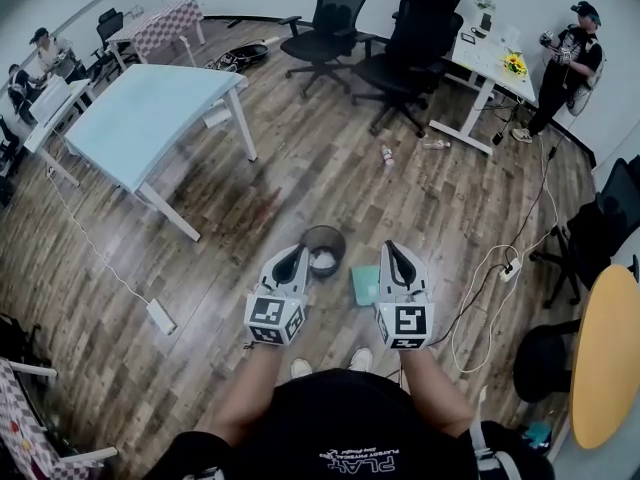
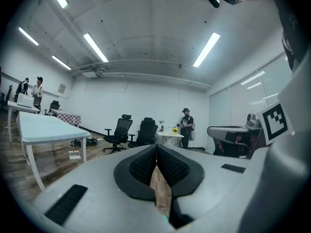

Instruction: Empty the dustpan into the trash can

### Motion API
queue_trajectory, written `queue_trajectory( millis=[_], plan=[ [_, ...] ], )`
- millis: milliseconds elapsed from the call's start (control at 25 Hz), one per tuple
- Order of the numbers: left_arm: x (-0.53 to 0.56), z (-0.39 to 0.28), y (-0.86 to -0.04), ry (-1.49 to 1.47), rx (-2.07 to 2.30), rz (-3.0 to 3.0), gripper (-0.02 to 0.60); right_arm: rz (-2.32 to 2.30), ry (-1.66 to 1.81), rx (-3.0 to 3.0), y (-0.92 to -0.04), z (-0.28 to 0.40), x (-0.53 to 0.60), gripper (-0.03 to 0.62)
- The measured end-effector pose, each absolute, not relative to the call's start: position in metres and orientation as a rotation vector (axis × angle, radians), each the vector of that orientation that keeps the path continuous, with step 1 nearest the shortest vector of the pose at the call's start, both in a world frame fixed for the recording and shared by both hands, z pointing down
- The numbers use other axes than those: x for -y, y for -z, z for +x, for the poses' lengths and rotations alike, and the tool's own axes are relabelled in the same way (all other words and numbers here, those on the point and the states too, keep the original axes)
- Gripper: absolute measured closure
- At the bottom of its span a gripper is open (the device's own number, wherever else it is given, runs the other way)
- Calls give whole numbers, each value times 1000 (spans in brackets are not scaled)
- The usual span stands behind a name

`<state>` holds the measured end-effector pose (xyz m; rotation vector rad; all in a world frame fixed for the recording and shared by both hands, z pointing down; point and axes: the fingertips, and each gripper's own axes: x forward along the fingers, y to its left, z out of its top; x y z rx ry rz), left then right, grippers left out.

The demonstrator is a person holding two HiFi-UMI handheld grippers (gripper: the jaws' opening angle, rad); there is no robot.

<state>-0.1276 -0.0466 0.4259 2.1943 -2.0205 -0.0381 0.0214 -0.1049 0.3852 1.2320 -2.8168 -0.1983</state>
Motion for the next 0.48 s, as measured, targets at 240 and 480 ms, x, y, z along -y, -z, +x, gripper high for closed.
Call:
queue_trajectory(
  millis=[240,480],
  plan=[
    [47,-127,-427,34,2020,2190,558,1214,226,2860,-376,15,98,569],
    [48,-129,-431,27,2016,2194,558,1215,241,2867,-376,9,97,569]
  ],
)
